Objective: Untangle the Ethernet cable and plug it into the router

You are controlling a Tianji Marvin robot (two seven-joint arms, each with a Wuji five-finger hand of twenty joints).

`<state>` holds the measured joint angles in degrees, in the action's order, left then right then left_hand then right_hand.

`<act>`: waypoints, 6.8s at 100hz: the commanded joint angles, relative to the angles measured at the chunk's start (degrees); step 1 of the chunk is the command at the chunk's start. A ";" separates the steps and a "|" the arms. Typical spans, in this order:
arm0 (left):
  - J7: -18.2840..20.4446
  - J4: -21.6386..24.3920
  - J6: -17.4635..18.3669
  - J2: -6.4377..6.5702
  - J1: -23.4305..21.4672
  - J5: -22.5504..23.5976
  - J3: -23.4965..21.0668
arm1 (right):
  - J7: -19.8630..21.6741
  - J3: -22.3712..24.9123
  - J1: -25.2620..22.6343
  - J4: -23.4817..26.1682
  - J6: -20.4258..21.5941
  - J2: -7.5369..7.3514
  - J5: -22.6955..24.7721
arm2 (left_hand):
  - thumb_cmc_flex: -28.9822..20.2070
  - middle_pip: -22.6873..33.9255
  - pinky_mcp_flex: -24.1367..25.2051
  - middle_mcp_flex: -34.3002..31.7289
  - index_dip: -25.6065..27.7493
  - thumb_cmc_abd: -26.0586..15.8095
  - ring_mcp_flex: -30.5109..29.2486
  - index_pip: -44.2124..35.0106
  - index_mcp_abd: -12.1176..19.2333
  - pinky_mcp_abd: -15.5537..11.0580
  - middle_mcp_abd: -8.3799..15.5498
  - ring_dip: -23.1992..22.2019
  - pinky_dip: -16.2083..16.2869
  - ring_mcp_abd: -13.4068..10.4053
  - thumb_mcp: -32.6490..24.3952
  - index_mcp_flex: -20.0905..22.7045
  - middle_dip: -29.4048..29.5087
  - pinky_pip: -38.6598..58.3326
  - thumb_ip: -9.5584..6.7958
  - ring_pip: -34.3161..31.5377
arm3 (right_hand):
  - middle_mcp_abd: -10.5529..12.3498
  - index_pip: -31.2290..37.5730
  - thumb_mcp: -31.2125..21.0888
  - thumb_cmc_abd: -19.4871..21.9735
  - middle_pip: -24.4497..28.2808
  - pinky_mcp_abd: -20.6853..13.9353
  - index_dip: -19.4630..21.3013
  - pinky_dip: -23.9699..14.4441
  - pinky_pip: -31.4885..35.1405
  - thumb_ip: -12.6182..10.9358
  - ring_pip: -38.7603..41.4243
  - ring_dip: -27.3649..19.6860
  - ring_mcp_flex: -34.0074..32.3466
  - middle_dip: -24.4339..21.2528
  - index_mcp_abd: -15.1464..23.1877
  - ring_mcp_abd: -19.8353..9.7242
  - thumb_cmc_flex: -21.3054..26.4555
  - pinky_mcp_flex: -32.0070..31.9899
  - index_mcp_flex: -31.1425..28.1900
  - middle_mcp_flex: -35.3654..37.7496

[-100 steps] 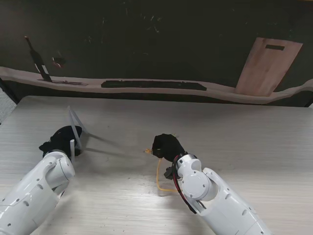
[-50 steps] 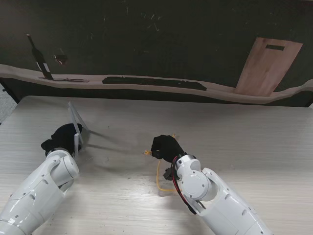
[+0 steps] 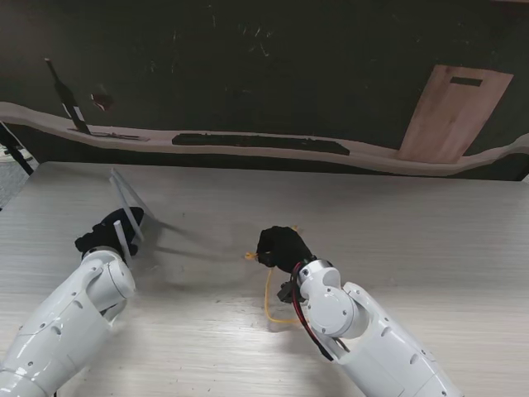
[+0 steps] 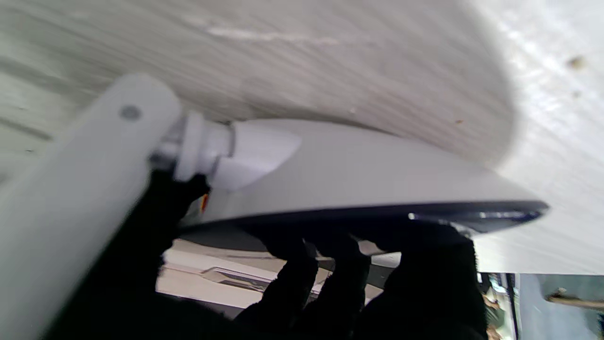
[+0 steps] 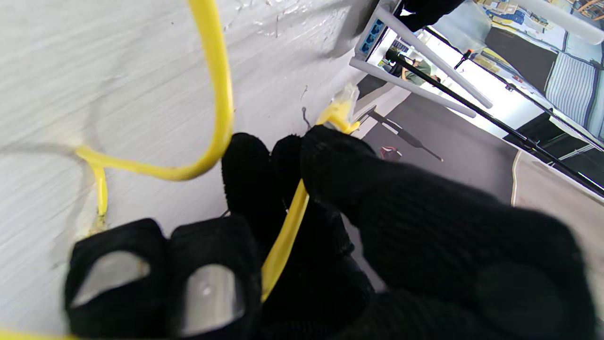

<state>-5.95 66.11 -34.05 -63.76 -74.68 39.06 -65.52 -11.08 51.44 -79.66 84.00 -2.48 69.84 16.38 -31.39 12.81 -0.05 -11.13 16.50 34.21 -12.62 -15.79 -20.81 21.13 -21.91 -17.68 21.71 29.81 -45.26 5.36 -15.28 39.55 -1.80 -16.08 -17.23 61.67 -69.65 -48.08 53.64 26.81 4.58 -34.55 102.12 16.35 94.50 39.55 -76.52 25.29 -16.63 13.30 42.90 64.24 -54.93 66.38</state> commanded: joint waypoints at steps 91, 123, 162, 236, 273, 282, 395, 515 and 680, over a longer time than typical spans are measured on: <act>21.98 4.85 15.47 2.17 7.35 -6.42 10.30 | -0.28 2.72 -1.12 3.36 -2.62 -0.43 1.99 | -19.40 17.33 -13.75 -15.31 5.22 -5.47 -16.71 -19.65 5.39 -10.41 6.18 -5.25 6.02 -12.76 -9.66 11.37 -6.97 16.35 -8.93 -17.92 | -10.77 1.38 -1.21 2.05 5.59 1.77 1.33 1.16 3.77 -0.64 1.78 -0.20 1.76 0.56 -0.36 -5.50 2.67 1.34 -1.40 7.26; 22.58 5.90 17.71 1.59 9.29 -9.63 15.28 | -1.07 0.55 0.08 2.44 -6.95 0.60 0.41 | -20.23 16.96 -12.93 -14.34 5.00 -5.86 -15.33 -19.09 5.11 -10.26 5.95 -5.26 5.82 -12.41 -9.79 11.12 -6.85 15.89 -8.87 -17.70 | -11.29 0.82 -1.35 1.55 4.54 4.76 0.68 1.88 1.80 -0.53 0.04 -0.86 1.83 0.01 -2.18 -3.45 2.93 0.88 -2.25 8.67; 21.12 6.96 16.17 0.85 9.48 -10.68 19.15 | -7.79 -3.28 3.28 -2.37 -11.22 3.87 -0.73 | -20.46 17.46 -12.89 -14.40 5.10 -6.32 -15.42 -19.30 4.75 -9.92 5.35 -5.69 6.33 -11.87 -9.68 11.26 -7.06 16.88 -8.84 -18.57 | -11.24 1.63 -2.43 0.76 6.03 5.46 0.61 1.44 2.25 0.05 0.70 -0.29 1.82 0.49 -2.74 -3.62 1.95 0.97 -3.36 10.96; 22.37 8.61 18.63 1.38 7.81 -10.96 18.75 | -17.57 -6.50 6.32 -8.31 -14.14 8.59 -1.80 | -21.19 17.43 -12.07 -14.26 5.04 -6.96 -14.80 -19.15 4.96 -10.00 5.60 -5.76 6.52 -11.55 -8.46 11.22 -7.05 17.01 -6.92 -18.64 | -12.86 2.72 -3.31 -1.11 10.18 2.79 -0.65 -0.93 5.29 0.88 4.09 1.64 1.63 2.01 -8.99 -7.52 3.65 1.65 -5.05 14.66; 22.86 9.42 17.41 1.58 7.78 -10.16 19.60 | -17.42 -7.48 7.37 -9.53 -14.83 7.97 2.26 | -20.47 17.36 -11.63 -14.11 4.89 -7.39 -14.54 -18.86 4.83 -9.85 5.33 -5.84 6.68 -11.25 -8.20 11.28 -7.01 17.20 -6.39 -18.75 | -12.80 2.55 -2.51 -1.41 12.17 0.79 -0.59 -2.88 7.48 0.84 6.49 2.85 1.57 3.06 -10.42 -9.56 4.81 2.18 -5.51 16.28; 22.80 9.61 17.06 1.59 7.69 -9.98 19.80 | -16.41 -7.35 7.49 -9.05 -16.20 7.80 2.13 | -19.94 17.34 -11.51 -14.08 4.86 -7.50 -14.58 -18.81 4.71 -9.72 5.28 -5.89 6.75 -11.33 -7.68 11.35 -7.00 17.28 -6.08 -18.87 | -12.91 2.50 -2.43 -1.41 12.18 0.69 -0.60 -3.05 7.68 0.90 6.60 2.95 1.60 3.10 -10.60 -9.49 4.90 2.19 -5.50 16.34; 23.12 10.19 15.27 1.53 7.77 -10.49 21.63 | -16.86 -7.51 9.73 -11.82 -21.35 10.53 -4.11 | -19.90 17.36 -9.52 -13.14 4.35 -9.06 -13.24 -17.79 4.26 -8.95 4.85 -6.11 7.34 -10.46 -5.60 11.06 -6.98 17.82 -4.55 -19.15 | -12.73 3.59 -4.14 -1.83 14.82 -0.66 3.14 -4.05 9.93 0.43 7.27 5.14 1.56 3.97 -10.81 -10.26 4.35 2.57 -5.87 17.11; 23.86 10.08 14.05 1.28 8.50 -12.81 23.50 | -14.90 -9.73 10.92 -12.33 -19.31 10.10 -2.67 | -22.45 17.19 -8.17 -11.76 3.83 -10.66 -11.26 -16.88 3.55 -9.40 4.03 -5.85 6.83 -10.32 -4.65 10.75 -6.84 16.65 -5.08 -18.50 | -9.93 5.56 -7.82 -2.92 24.36 -3.86 8.37 -3.67 13.38 0.18 7.87 9.83 1.38 5.44 -9.67 -13.45 2.36 3.02 -5.80 17.04; 24.92 12.31 5.37 0.95 8.36 -17.36 23.36 | -14.30 -7.20 10.39 -11.38 -15.92 6.82 4.32 | -21.99 18.59 -13.51 -20.35 4.23 -12.60 -19.04 -17.27 1.72 -6.25 2.43 -6.05 8.98 -8.69 -2.31 16.14 -7.56 21.45 -4.91 -19.76 | -13.15 -15.15 2.49 3.40 -1.42 13.18 11.59 2.85 -29.68 -8.60 -37.46 -19.17 11.29 -1.80 -5.05 15.65 -17.22 -24.13 11.05 -13.61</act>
<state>15.11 80.29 -27.67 -62.99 -63.46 23.17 -43.76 -25.76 43.72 -69.19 72.08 -19.27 77.15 20.48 -34.05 18.10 -7.40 -16.90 16.54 32.67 -20.53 -20.84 -26.47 26.92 -26.91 -18.17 23.65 34.42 -38.37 9.11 -16.78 44.48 -4.02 -20.07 -27.66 53.05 -66.72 -45.16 52.87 37.13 18.80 -30.40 73.30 8.79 57.40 19.93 -66.14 23.73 -19.25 26.63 25.44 41.98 -48.82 53.86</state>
